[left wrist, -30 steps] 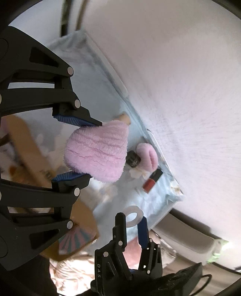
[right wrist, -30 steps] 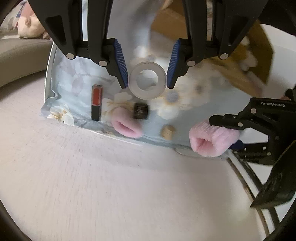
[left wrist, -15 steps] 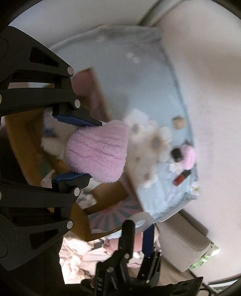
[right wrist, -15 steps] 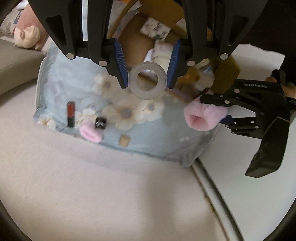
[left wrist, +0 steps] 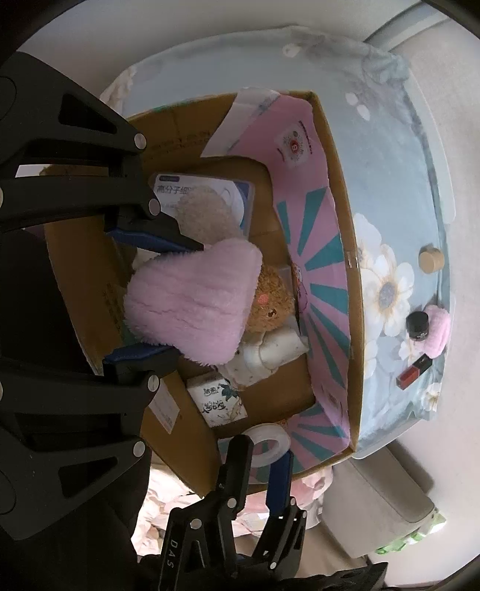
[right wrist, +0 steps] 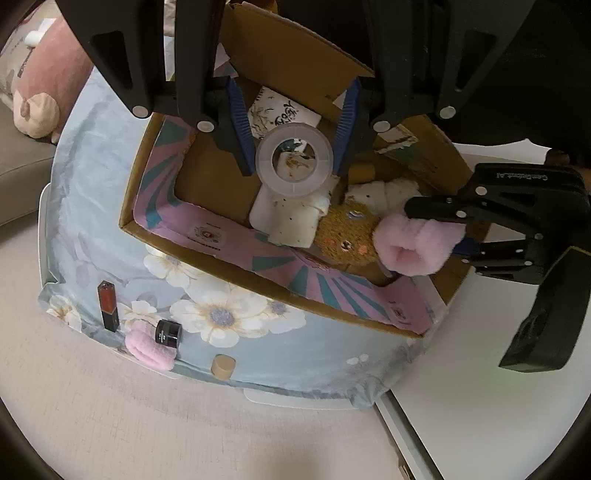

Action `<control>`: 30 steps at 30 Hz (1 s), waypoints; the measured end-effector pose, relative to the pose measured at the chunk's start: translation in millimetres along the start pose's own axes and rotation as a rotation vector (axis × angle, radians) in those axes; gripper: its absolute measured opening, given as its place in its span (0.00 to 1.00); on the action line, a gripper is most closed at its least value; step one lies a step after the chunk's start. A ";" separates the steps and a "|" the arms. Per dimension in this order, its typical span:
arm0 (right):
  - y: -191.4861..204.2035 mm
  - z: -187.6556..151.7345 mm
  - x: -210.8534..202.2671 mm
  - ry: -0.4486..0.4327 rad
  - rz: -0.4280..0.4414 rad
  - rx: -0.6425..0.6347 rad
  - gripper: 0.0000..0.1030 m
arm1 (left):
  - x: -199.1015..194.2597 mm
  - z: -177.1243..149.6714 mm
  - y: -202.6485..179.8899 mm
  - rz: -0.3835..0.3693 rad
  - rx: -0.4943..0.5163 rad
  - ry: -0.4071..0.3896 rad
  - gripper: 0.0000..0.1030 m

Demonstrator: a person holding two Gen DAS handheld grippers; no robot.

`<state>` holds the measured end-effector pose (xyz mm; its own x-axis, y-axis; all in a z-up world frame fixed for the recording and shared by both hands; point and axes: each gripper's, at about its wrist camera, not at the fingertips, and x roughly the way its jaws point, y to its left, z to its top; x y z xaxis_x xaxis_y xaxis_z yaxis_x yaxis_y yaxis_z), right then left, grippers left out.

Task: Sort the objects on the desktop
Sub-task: 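Carry the hair tie and tape roll into the box and open both tools, then move both tools back from the box to the tray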

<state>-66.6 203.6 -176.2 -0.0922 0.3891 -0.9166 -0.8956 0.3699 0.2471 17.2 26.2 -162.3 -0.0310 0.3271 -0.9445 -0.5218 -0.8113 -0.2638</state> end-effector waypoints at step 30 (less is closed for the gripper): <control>2.0 -9.4 6.0 0.025 -0.023 0.041 0.79 | 2.7 -5.8 0.9 0.020 -0.038 0.049 1.00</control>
<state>-73.1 198.8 -184.2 -0.0830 0.3595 -0.9294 -0.8792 0.4128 0.2381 21.6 23.5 -166.2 0.0014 0.2876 -0.9578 -0.4886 -0.8354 -0.2516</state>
